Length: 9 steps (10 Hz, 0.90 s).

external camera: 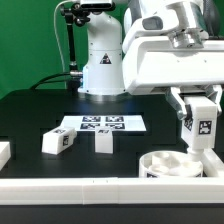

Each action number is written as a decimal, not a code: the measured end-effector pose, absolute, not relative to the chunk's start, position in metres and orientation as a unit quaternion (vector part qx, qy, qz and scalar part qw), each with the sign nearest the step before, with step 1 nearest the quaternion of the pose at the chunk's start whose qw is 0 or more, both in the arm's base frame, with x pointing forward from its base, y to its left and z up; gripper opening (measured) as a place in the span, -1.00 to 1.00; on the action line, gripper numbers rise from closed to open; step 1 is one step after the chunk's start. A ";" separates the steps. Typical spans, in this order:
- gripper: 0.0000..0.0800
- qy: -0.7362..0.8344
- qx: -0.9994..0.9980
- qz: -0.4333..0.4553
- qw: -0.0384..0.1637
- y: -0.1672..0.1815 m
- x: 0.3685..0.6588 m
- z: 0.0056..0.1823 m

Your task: Assemble stool

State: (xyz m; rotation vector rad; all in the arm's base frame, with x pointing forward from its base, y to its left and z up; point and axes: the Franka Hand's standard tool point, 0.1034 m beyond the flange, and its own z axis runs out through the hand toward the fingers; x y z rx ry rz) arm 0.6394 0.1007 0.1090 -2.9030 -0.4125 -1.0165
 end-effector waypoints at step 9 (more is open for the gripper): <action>-0.15 -0.136 -0.941 -0.310 0.021 0.105 0.625 0.093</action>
Offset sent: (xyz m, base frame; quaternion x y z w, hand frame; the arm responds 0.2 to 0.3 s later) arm -0.0030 0.0001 -0.0059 -0.0138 -0.0005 0.0123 0.9998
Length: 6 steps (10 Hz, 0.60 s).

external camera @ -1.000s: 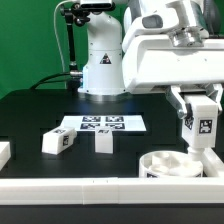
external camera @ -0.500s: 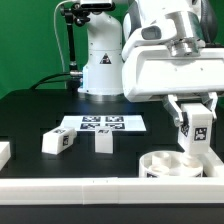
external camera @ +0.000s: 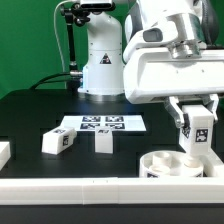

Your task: Assemble stool

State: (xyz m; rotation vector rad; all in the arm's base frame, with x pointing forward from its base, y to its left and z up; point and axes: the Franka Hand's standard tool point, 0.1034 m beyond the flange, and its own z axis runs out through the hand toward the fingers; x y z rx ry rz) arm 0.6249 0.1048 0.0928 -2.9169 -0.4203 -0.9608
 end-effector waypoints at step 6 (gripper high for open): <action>-0.15 -0.142 -0.941 -0.306 0.020 0.105 0.623 0.082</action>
Offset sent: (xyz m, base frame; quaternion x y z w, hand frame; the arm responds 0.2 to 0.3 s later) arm 0.0042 0.0027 -0.0077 0.0015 0.0106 0.0020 0.9999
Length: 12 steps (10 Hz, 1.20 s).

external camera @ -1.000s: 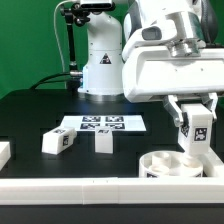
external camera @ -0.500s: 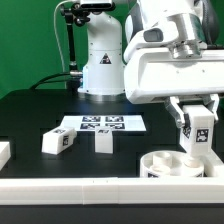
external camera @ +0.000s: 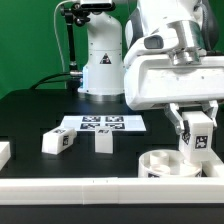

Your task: Assemble stool

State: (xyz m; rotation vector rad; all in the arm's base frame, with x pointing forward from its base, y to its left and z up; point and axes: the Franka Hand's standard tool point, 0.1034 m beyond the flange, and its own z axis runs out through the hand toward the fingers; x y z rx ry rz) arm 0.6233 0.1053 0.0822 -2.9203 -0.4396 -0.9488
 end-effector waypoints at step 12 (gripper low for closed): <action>0.62 -0.151 -0.944 -0.294 0.015 0.103 0.630 0.117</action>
Offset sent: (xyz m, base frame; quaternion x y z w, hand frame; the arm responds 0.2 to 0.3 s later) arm 0.0000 0.0000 0.0000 0.0000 0.0000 0.0000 1.0000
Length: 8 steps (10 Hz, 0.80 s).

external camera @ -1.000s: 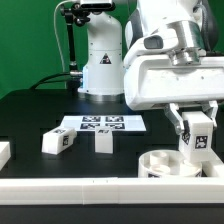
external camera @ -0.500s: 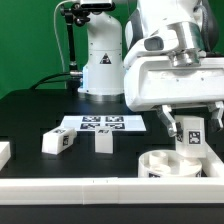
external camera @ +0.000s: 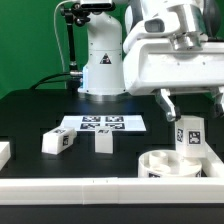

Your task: Assemble stool

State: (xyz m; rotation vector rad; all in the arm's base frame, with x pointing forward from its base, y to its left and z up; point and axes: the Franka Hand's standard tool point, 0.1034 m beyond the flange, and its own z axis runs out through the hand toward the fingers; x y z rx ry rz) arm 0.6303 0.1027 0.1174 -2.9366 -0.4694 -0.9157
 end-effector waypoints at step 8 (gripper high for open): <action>0.62 -0.126 -0.967 -0.220 0.029 0.110 0.616 0.104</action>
Offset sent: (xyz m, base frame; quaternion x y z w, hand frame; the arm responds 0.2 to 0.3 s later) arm 0.0000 0.0000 0.0000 0.0000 -0.0650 0.0000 0.9979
